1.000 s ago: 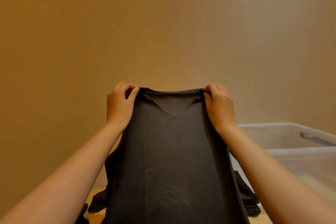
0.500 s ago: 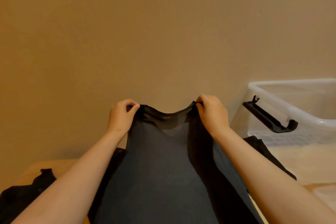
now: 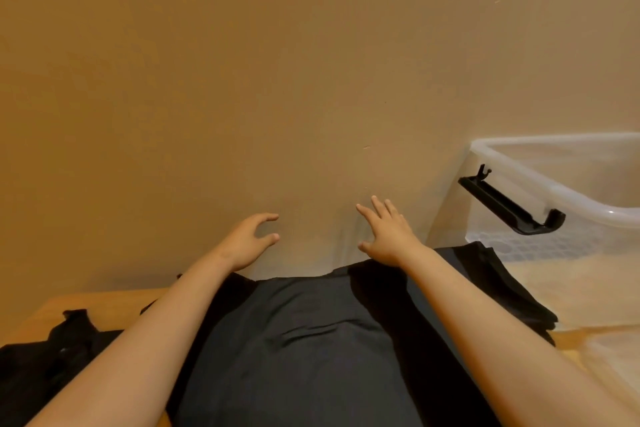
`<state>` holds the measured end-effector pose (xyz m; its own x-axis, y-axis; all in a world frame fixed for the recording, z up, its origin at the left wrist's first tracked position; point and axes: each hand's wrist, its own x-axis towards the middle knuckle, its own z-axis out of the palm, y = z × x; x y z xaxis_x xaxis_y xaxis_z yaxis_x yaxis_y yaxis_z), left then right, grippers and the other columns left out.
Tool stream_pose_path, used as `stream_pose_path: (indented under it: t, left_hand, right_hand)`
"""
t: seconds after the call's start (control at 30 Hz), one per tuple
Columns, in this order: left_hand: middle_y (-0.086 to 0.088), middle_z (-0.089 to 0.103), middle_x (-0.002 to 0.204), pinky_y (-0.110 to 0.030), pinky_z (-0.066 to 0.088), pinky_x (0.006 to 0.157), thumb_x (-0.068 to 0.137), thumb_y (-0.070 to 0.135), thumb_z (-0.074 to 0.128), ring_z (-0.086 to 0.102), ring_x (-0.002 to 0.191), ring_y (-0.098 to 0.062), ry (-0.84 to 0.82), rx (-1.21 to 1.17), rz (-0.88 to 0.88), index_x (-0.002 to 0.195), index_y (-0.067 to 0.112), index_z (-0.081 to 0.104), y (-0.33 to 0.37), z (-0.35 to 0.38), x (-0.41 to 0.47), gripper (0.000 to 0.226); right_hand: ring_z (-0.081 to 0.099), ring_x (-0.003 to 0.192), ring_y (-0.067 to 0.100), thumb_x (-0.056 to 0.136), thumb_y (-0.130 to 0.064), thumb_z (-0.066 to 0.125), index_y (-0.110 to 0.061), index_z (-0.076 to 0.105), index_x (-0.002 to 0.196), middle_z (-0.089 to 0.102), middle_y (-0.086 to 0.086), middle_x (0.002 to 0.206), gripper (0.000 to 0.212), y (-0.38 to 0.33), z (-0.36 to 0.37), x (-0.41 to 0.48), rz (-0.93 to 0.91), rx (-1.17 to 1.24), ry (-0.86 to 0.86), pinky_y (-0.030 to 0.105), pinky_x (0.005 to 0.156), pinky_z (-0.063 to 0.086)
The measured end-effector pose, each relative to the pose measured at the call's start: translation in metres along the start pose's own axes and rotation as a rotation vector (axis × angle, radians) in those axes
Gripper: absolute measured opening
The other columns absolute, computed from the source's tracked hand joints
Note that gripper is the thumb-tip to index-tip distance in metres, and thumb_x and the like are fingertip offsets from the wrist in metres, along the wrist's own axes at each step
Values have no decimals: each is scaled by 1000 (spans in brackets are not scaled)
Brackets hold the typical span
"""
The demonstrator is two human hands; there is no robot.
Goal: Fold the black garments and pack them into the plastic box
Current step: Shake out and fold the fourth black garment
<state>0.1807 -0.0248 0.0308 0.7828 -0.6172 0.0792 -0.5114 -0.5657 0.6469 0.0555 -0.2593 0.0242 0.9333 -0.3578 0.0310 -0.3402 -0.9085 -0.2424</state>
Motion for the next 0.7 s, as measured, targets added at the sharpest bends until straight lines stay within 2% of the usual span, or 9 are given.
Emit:
stream_pose_path:
  t: [0.1,0.23,0.33,0.53,0.7]
  left_hand:
    - [1,35,154,-27,20,114,99,25,53,28,143,-15,-9,4,38,142,22,45,9,4,-22,44]
    - [7,27,158,-36,14,121,100,35,50,15,148,-11,-122,136,98,146,30,38,24,13,-71,49]
    - [11,24,159,-38,11,122,100,40,48,10,148,-6,-132,192,160,149,33,32,37,24,-123,52]
    - [19,21,157,-26,1,117,99,42,48,3,142,7,-80,189,190,148,39,30,38,55,-239,52]
    - [19,22,157,-22,0,117,98,43,47,3,139,11,-60,196,197,147,42,28,39,81,-309,52]
  right_hand:
    - [-11,149,22,97,-38,51,-28,11,155,-9,1,162,71,-3,0,-20,-46,-1,25,42,120,4]
    - [-7,149,19,99,-38,49,-26,18,154,-2,-1,163,64,-12,-4,-61,-125,56,64,41,120,6]
    - [-1,149,15,98,-38,50,-26,24,152,4,-3,163,61,-24,-2,-110,-190,132,87,40,121,9]
    - [2,147,6,97,-38,52,-31,31,149,10,-10,161,57,-35,30,-240,-273,233,31,31,119,8]
    - [5,147,6,96,-41,52,-31,29,150,9,-9,161,59,-41,58,-308,-337,155,9,28,119,7]
